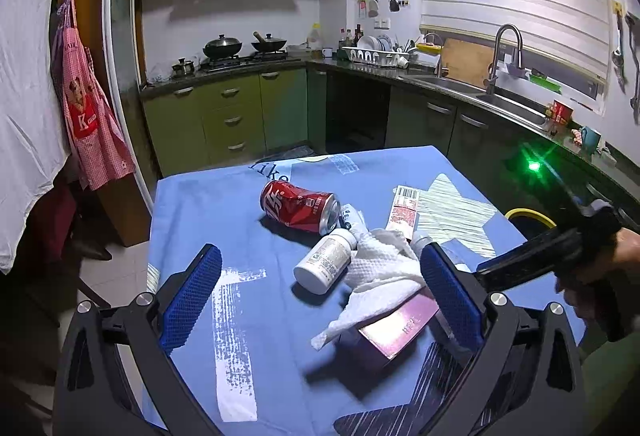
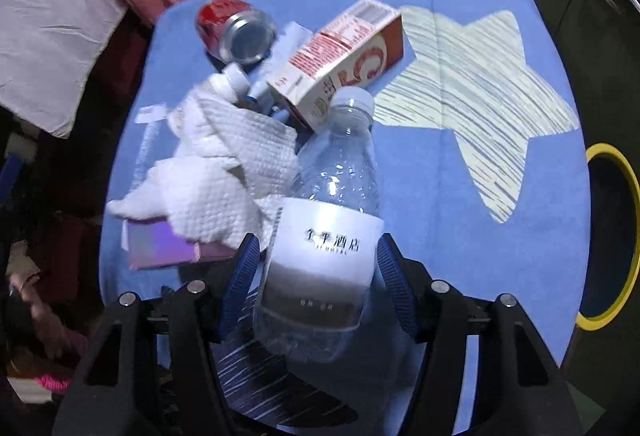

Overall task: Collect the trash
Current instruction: 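Grasp the clear water bottle with the right gripper and lift it, then carry the water bottle over the yellow bin and drop it in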

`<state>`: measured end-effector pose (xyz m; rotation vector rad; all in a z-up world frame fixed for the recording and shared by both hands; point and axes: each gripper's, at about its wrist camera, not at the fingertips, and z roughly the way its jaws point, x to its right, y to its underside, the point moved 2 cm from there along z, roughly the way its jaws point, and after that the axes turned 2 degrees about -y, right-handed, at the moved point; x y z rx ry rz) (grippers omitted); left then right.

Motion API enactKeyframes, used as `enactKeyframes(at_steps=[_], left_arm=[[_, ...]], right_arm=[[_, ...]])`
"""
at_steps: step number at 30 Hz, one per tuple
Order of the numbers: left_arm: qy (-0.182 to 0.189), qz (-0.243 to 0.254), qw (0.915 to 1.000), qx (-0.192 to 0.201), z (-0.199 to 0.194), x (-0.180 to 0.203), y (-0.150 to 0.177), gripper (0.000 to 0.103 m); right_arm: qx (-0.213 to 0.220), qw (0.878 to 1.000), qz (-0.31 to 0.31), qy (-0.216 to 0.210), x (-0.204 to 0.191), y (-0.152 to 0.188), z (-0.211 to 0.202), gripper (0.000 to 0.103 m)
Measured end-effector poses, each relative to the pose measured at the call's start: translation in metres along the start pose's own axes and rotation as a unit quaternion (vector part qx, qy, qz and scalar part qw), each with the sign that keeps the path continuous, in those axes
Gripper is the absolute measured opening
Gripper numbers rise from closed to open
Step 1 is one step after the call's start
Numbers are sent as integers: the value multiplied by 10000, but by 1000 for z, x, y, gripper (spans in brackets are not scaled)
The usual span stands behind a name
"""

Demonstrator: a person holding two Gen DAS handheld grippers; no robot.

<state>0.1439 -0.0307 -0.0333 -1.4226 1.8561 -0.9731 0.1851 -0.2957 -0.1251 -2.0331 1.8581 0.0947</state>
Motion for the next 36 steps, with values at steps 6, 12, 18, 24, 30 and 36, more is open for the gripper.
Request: enactKeyframes(at_steps=[6, 12, 18, 24, 30, 36], left_arm=[[80, -31, 10000, -12, 0, -4, 4, 98], [107, -55, 9999, -19, 0, -6, 6, 98], [46, -27, 9999, -156, 8, -4, 10, 98], [-109, -57, 9995, -297, 19, -3, 13, 98], [-226, -13, 9989, -400, 27, 4, 16, 98], [-257, 57, 9988, -401, 28, 12, 15, 98]], right_arm=[[-262, 9994, 207, 77, 3, -9, 22, 66], [-436, 9987, 206, 172, 1, -13, 41, 66], [-333, 9991, 236, 122, 18, -8, 38, 63], [-214, 9991, 364, 19, 45, 11, 20, 62], [1, 9990, 440, -123, 68, 33, -8, 62], [335, 9981, 461, -228, 78, 49, -37, 62]])
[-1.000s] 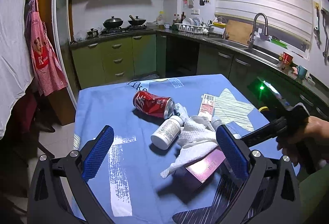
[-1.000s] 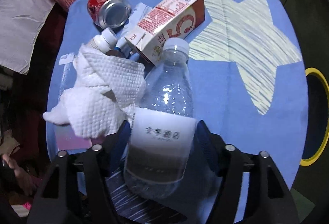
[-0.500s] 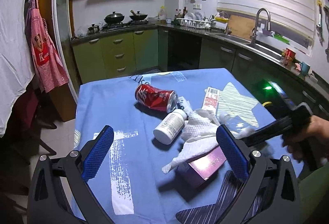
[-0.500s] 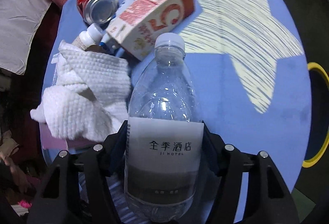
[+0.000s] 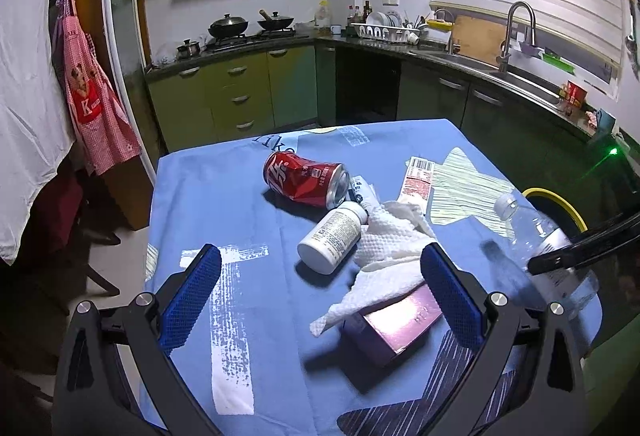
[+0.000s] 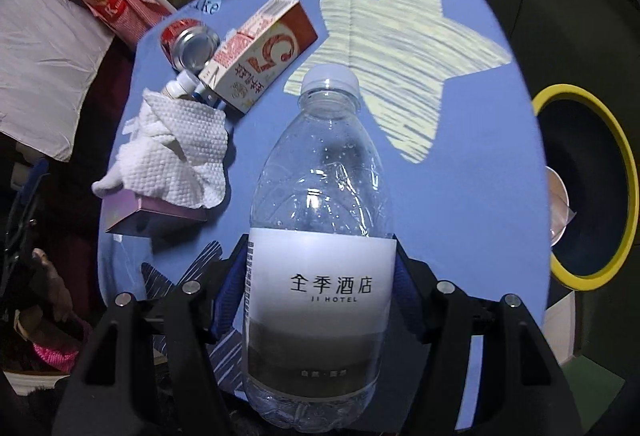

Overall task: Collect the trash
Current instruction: 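Carry the water bottle over the yellow bin and drop it in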

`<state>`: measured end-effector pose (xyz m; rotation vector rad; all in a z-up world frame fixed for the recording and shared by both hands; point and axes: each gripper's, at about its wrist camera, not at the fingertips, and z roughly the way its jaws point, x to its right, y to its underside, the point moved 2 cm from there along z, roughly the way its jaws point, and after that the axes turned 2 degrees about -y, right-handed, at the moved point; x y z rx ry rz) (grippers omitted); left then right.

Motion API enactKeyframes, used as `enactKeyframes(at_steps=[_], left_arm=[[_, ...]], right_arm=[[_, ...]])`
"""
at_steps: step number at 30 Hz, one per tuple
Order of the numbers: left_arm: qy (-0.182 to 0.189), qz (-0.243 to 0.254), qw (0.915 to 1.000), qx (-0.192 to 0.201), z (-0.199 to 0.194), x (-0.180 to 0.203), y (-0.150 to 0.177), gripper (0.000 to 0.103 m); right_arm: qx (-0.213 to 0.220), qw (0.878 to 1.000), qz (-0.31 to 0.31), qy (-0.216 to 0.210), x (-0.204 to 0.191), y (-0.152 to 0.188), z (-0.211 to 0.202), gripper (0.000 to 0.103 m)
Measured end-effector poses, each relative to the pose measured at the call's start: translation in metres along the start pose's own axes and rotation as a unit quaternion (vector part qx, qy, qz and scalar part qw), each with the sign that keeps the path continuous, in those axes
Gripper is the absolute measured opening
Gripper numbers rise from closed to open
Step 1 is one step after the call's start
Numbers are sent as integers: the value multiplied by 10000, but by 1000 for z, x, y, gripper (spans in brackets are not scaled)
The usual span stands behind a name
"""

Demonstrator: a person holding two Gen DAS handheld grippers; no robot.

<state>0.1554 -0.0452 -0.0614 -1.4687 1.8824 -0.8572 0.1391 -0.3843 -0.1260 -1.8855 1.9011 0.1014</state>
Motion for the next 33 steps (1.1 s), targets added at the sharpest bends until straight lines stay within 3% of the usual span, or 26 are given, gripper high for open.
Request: enactKeyframes(at_steps=[10, 16, 19, 29, 33], left_arm=[[20, 86, 9999, 52, -5, 6, -1, 98], [67, 97, 9999, 34, -3, 8, -2, 98], [109, 121, 9999, 7, -1, 12, -4, 98], [96, 190, 9997, -84, 8, 19, -11, 98], [204, 194, 9996, -66, 6, 18, -12, 98]], right_arm=[[414, 9989, 161, -113, 11, 5, -38, 62], [719, 9925, 919, 361, 90, 1, -71, 62], [629, 9866, 1382, 594, 140, -3, -72, 63], [125, 9680, 2185, 1224, 252, -34, -15, 64], [322, 9608, 2429, 1296, 270, -38, -13, 69]])
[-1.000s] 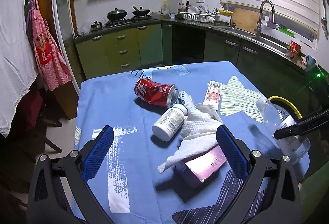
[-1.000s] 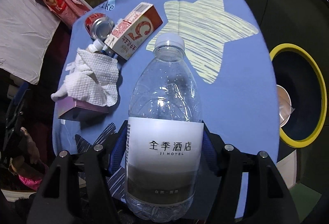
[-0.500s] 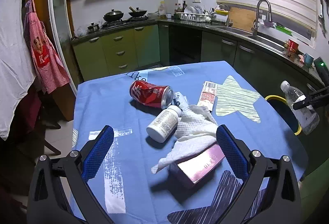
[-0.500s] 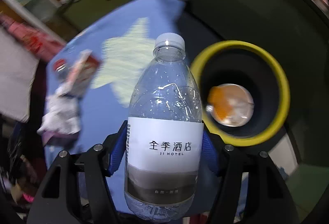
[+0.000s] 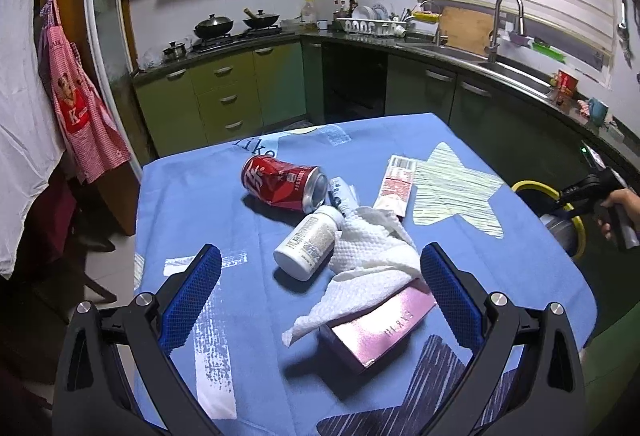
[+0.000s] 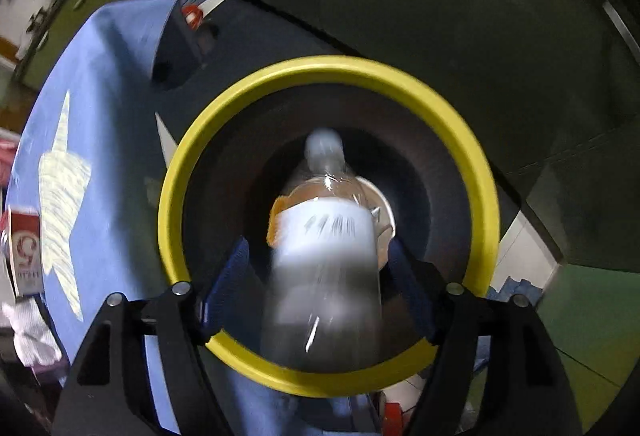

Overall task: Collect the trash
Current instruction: 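Carry the water bottle over the yellow bin and drop it in, then grasp the white tissues with the left gripper and lift them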

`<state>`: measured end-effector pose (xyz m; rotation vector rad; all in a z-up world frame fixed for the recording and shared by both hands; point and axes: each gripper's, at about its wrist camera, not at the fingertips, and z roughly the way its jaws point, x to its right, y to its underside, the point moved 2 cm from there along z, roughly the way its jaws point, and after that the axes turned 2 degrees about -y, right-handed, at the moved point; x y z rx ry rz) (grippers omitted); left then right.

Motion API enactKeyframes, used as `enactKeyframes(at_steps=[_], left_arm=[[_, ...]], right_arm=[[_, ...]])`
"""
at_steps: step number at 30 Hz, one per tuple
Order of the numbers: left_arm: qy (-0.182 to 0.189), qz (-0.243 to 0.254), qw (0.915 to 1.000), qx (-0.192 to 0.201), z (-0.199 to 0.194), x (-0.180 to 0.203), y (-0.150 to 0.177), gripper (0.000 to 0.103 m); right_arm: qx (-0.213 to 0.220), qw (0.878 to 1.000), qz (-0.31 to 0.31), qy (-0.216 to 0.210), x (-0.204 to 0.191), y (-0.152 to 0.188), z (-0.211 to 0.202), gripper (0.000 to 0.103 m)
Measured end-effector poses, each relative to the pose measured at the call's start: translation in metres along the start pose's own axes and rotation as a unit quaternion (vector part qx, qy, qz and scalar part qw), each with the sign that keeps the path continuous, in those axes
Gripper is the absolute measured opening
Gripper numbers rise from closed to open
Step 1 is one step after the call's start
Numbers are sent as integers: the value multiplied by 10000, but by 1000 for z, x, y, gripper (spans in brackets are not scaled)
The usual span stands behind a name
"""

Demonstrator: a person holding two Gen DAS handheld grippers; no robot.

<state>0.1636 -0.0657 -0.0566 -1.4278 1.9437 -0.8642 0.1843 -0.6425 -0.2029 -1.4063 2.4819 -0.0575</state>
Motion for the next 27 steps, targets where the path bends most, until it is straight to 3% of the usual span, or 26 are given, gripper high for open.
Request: enactKeyframes(at_steps=[5, 8, 10, 14, 16, 19, 24, 27], left_arm=[[507, 286, 9983, 65, -8, 6, 6, 98], [957, 670, 9932, 14, -8, 17, 15, 98], [1356, 963, 9861, 8, -10, 27, 21, 98], [1592, 1382, 9774, -162, -1, 35, 31, 93], [1856, 1345, 9728, -343, 2, 33, 36, 86], [2393, 1339, 9606, -453, -4, 31, 42, 86], [2220, 1650, 9603, -371, -3, 38, 32, 86], [2152, 1669, 9605, -578, 17, 37, 16, 85]], right_arm=[[363, 9981, -303, -397, -14, 21, -29, 69], [567, 9946, -614, -609, -26, 44, -51, 71], [676, 9915, -836, -730, -34, 63, -64, 73], [790, 9868, -1102, -883, -48, 90, -80, 73], [800, 9850, -1199, -948, -55, 100, -82, 73], [795, 9836, -1329, -928, -63, 114, -84, 73], [768, 9814, -1445, -1006, -76, 117, -83, 73], [742, 9802, -1489, -1078, -82, 118, -79, 73]])
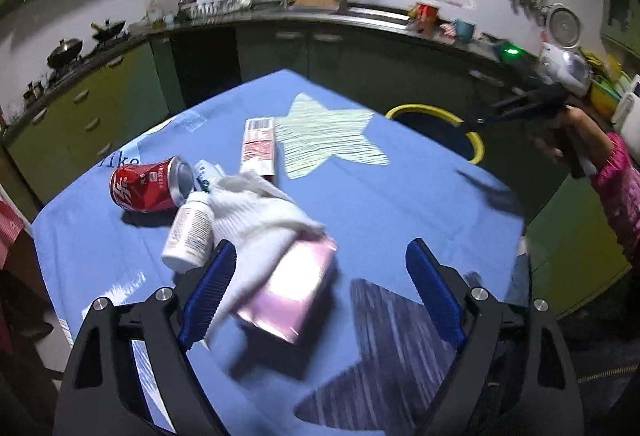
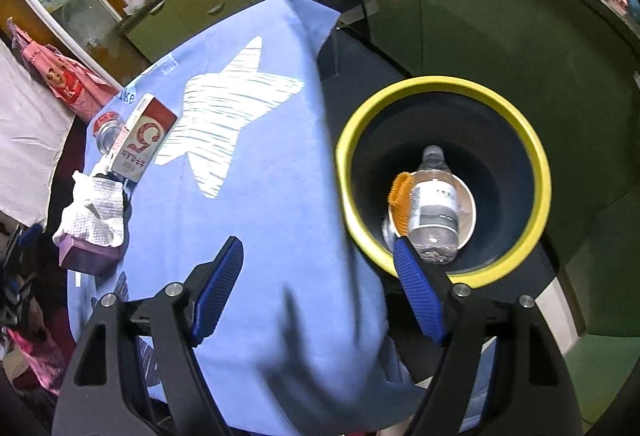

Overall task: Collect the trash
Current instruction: 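Grasp the white tissues with the left gripper and lift them, then carry the tissues over the yellow bin and open the left gripper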

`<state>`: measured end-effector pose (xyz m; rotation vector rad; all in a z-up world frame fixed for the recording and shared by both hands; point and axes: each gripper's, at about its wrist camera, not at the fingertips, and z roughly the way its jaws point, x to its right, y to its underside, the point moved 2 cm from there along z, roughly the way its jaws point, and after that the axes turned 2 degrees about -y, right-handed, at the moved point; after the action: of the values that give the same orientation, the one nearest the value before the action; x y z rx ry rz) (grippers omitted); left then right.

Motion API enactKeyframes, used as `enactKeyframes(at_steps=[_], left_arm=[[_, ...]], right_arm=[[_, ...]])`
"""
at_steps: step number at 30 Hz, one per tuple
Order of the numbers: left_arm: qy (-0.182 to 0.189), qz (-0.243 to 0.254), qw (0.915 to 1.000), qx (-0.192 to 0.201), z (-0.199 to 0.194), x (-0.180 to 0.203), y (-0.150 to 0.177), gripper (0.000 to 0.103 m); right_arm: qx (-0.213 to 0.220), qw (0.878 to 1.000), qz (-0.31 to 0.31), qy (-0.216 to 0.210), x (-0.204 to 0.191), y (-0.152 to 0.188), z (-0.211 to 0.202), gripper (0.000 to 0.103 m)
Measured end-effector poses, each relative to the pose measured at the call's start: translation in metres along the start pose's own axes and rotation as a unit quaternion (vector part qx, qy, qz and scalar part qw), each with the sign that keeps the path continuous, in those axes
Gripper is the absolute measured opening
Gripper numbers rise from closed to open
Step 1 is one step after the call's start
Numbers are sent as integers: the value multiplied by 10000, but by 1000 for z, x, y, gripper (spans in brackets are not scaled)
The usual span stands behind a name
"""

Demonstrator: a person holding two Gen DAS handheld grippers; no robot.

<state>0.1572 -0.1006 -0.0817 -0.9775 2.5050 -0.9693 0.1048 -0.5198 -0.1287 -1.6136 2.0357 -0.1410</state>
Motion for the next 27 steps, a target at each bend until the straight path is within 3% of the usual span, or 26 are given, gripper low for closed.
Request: enactKeyframes(at_steps=[2, 8, 12, 17, 27], left_arm=[[95, -50, 9996, -256, 16, -7, -9, 73], [213, -360, 9953, -869, 55, -26, -20, 56], [243, -448, 9943, -939, 61, -32, -21, 44], [302, -608, 9937, -895, 58, -38, -23, 14], [-146, -602, 9974, -367, 19, -48, -52, 9]], right_arm=[[-35, 10000, -24, -40, -2, 1, 3, 73], [-117, 9998, -5, -132, -2, 4, 9, 73], [-128, 9998, 19, -129, 2, 4, 11, 73], [-87, 9997, -14, -222, -2, 2, 11, 73], [26, 9997, -171, -179, -12, 7, 3, 73]])
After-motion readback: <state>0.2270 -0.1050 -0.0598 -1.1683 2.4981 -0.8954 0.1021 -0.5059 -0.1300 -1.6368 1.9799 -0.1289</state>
